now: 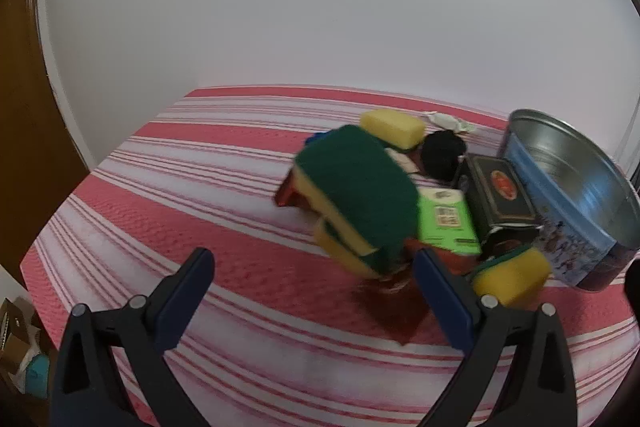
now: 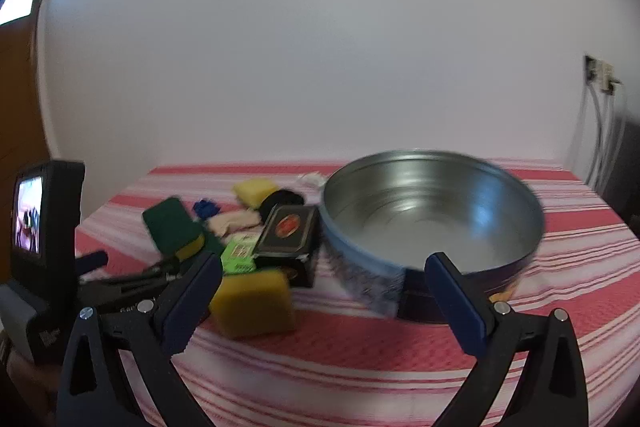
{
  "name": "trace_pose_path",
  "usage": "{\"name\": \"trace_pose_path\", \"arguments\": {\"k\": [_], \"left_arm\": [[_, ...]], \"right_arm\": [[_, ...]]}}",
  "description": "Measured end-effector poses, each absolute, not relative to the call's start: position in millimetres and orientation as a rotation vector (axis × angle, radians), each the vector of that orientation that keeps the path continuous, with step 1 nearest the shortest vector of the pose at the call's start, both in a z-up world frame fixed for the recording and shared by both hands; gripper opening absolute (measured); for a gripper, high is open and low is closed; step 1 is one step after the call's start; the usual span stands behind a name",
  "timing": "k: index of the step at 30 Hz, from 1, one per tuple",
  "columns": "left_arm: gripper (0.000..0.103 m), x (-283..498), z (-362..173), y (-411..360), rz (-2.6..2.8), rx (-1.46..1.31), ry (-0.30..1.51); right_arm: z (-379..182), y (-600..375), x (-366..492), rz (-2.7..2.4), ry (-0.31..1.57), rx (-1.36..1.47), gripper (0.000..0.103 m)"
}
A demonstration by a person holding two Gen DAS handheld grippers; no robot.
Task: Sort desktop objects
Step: 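Grasp a yellow-green sponge with the right tool while the left tool grasps another sponge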
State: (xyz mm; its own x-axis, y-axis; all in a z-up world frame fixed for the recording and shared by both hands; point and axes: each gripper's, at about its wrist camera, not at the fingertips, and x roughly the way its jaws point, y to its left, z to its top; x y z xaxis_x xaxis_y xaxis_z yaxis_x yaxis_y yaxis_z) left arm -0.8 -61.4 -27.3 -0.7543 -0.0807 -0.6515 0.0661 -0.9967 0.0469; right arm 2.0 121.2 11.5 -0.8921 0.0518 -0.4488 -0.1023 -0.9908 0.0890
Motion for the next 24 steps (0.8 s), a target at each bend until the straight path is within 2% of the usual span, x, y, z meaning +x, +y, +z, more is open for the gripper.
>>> {"name": "trace_pose_path", "arguments": {"k": [7, 12, 19, 22, 24], "left_arm": [[0.101, -1.2, -32.3, -79.5, -2.832, 1.061, -0.081], [0.101, -5.2, -32.8, -91.2, -2.808, 1.065, -0.042], [0.101, -9.0, -30.2, -96.7, -2.793, 1.05, -0.023], [0.101, -11.1, -28.8, -95.8, -2.798, 1.045, -0.028], [0.101, -11.8, -29.0, -96.6, -2.803, 1.045, -0.034]], "right_arm": [[-12.8, 102.5, -26.2, 3.004, 0.151, -0.94, 0.103], [-26.0, 90.5, -52.3, 2.994, 0.156, -1.116, 0.103], [-43.9, 70.4, -79.5, 2.948, 0.059, -1.249, 0.103], [-47.7, 64.8, -83.5, 2.946, 0.019, -1.253, 0.091], [-51.2, 62.0, -84.9, 2.942, -0.005, -1.273, 0.07]]}}
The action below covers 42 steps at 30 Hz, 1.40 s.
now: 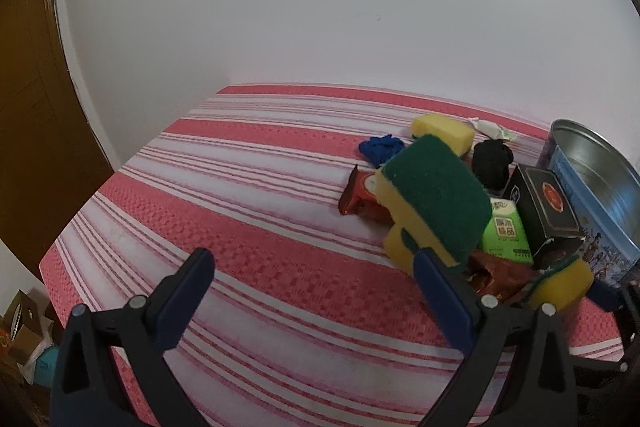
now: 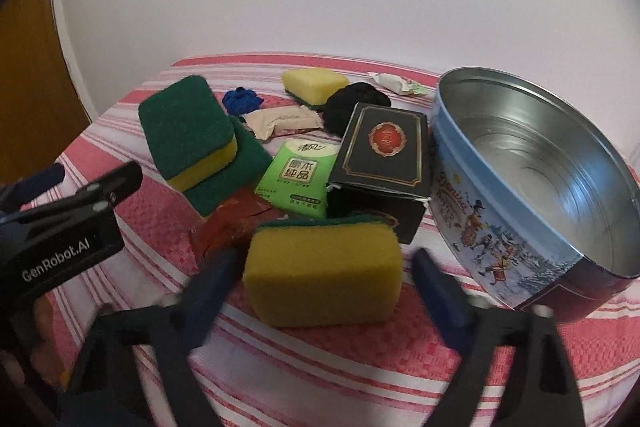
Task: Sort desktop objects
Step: 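Grasp a yellow-green sponge with the right tool while the left tool grasps another sponge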
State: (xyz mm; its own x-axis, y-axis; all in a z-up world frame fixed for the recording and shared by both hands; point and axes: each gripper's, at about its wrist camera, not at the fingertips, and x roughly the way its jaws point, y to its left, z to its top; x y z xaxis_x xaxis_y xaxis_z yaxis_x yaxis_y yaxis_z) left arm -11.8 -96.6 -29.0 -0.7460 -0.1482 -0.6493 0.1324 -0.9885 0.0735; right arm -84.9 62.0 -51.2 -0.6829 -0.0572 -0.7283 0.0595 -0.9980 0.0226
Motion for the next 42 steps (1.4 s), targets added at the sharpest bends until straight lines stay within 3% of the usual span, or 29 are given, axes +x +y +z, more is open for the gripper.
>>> {"name": "trace_pose_path", "arguments": {"k": [6, 19, 30, 37, 38, 41, 42], "left_arm": [[0.101, -11.8, -28.5, -95.7, -2.801, 1.052, -0.021], [0.101, -19.7, -20.1, -77.1, -2.868, 1.065, 0.066], [0.101, -41.2, -4.0, -53.0, -2.907, 1.03, 0.068], [0.102, -75.1, -31.5, -51.1, -2.828, 1.145, 0.018], [0.098, -75.3, -33.7, -50.5, -2.826, 1.148, 0.021], [0.066, -71.5, -35.8, -50.5, -2.838, 1.139, 0.015], [0.063, -69.3, -36.2, -51.2, -2.851, 1.144, 0.017]], "right_arm": [[-49.4, 69.6, -74.3, -2.833, -0.045, 1.172, 0.069], [5.2, 101.4, -12.4, -3.028, -0.101, 0.779, 0.069], [2.6, 116.9, 3.0, -3.037, -0.152, 0.756, 0.069], [-3.1, 125.8, 0.8, -3.023, -0.19, 0.774, 0.069], [-3.5, 126.3, 0.6, -3.024, -0.189, 0.778, 0.069], [-4.1, 125.5, -0.1, -3.019, -0.203, 0.789, 0.069], [-5.0, 128.0, -3.1, -3.018, -0.211, 0.79, 0.069]]}}
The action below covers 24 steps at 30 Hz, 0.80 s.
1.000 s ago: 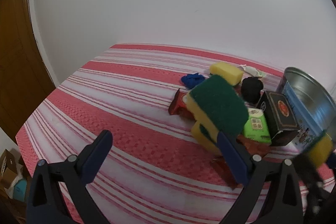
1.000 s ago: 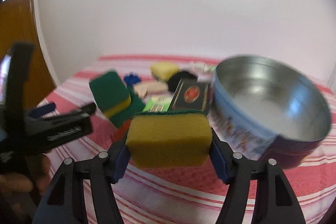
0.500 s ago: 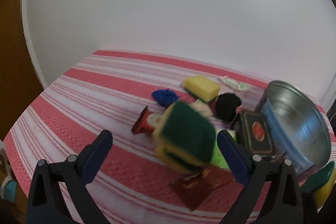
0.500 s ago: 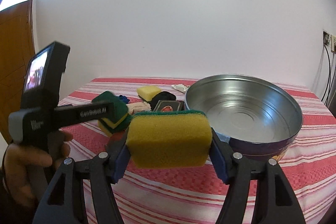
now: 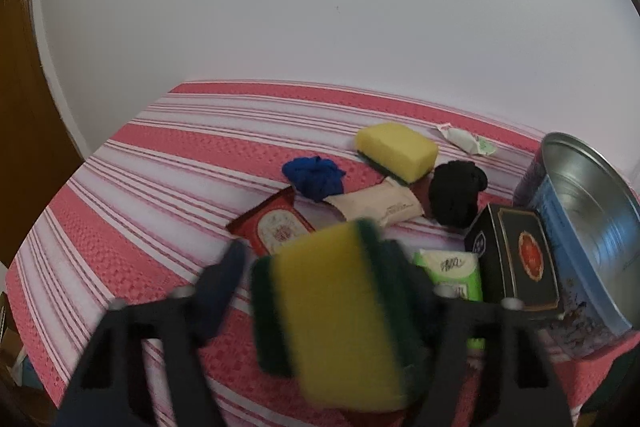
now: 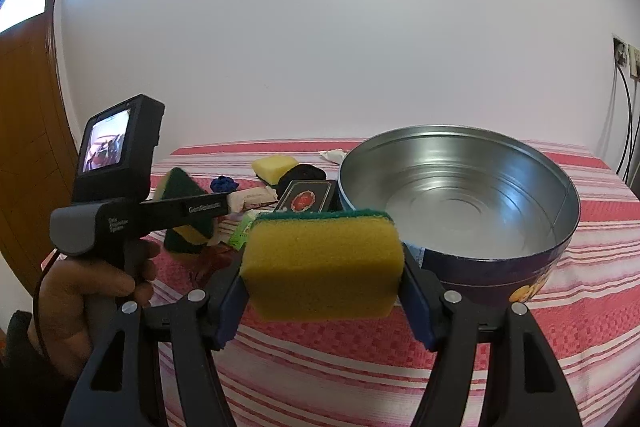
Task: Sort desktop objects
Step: 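Grasp a yellow-green sponge with the right tool while the left tool grasps another sponge, then carry both sponges over the tin bowl and open both tools to drop them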
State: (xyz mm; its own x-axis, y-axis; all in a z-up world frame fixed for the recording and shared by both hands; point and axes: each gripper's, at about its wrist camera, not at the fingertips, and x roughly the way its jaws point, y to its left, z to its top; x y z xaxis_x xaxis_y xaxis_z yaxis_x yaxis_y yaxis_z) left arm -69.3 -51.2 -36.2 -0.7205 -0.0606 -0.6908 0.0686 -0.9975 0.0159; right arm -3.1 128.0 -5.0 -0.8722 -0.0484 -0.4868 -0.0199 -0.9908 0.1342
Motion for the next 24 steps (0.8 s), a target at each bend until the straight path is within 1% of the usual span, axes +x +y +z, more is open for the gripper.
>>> {"name": "trace_pose_path", "arguments": {"k": [1, 2, 3, 5, 6, 11, 13, 15, 18, 24], "left_arm": [[0.062, -67.1, -36.0, -53.0, -2.864, 1.136, 0.021], [0.052, -64.7, -35.2, -55.8, -2.878, 1.115, 0.03], [0.047, -60.0, -33.3, -59.8, -2.904, 1.086, 0.056], [0.039, -51.2, -26.8, -69.6, -2.946, 1.048, 0.137], [0.037, -43.7, -22.5, -76.0, -2.973, 1.015, 0.183], [0.037, -22.4, -11.6, -90.1, -3.027, 0.899, 0.212], [0.037, -18.0, -11.9, -91.9, -3.031, 0.887, 0.174], [0.037, -16.9, -14.7, -93.4, -3.024, 0.908, 0.151], [0.037, -6.4, -17.2, -100.2, -3.034, 0.926, 0.176], [0.038, -3.8, -26.1, -105.5, -3.004, 0.982, 0.164]], "right_arm": [[-4.5, 127.2, -2.3, -3.019, -0.215, 0.788, 0.069], [-4.4, 128.3, -2.5, -3.021, -0.219, 0.784, 0.069], [-3.8, 128.2, -1.8, -3.025, -0.223, 0.778, 0.069], [-2.8, 129.3, -0.1, -3.03, -0.237, 0.763, 0.069], [-1.8, 130.1, 1.3, -3.033, -0.245, 0.754, 0.069], [-0.2, 136.0, 10.4, -3.059, -0.288, 0.726, 0.069], [-1.6, 137.8, 10.5, -3.049, -0.318, 0.743, 0.069], [-2.7, 138.1, 11.9, -3.041, -0.333, 0.755, 0.069], [-2.4, 136.5, 17.5, -3.041, -0.328, 0.75, 0.069], [-0.5, 135.5, 20.2, -3.044, -0.327, 0.736, 0.069]]}}
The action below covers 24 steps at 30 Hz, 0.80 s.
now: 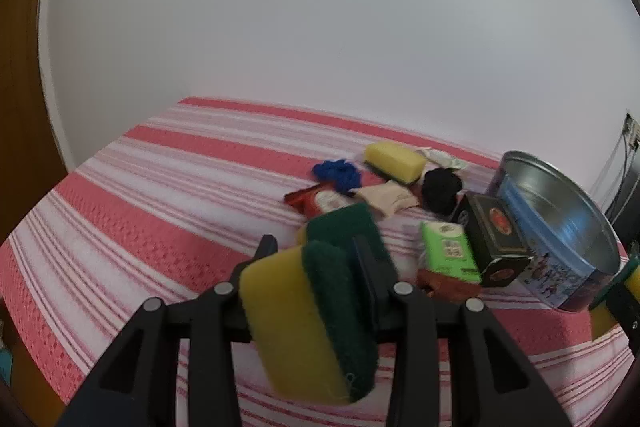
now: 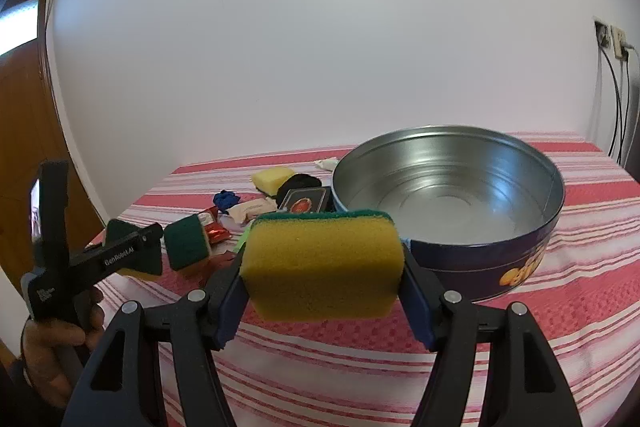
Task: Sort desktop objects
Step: 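Carry both sponges over the tin bowl and open both tools to drop them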
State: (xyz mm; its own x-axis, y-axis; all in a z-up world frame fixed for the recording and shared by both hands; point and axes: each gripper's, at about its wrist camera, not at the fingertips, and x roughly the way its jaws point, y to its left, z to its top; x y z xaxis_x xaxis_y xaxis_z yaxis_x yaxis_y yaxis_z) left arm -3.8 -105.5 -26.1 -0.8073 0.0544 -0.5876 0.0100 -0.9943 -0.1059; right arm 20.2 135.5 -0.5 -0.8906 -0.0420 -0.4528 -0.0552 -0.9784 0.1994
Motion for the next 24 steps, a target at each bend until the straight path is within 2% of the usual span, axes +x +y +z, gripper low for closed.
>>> {"name": "trace_pose_path", "arguments": {"k": [2, 12, 24], "left_arm": [[0.033, -4.6, -30.5, -105.2, 2.952, -0.983, -0.156], [0.032, 8.2, 3.6, -69.4, 2.874, -0.793, -0.099], [0.033, -4.0, 43.3, 43.2, 2.691, -0.636, 0.071]], "right_arm": [[-2.0, 134.3, 18.9, 3.029, 0.324, -0.747, 0.069], [12.9, 158.6, 29.2, 2.978, 0.343, -0.607, 0.069], [49.5, 239.7, 26.7, 2.802, 0.263, -0.408, 0.069]]}}
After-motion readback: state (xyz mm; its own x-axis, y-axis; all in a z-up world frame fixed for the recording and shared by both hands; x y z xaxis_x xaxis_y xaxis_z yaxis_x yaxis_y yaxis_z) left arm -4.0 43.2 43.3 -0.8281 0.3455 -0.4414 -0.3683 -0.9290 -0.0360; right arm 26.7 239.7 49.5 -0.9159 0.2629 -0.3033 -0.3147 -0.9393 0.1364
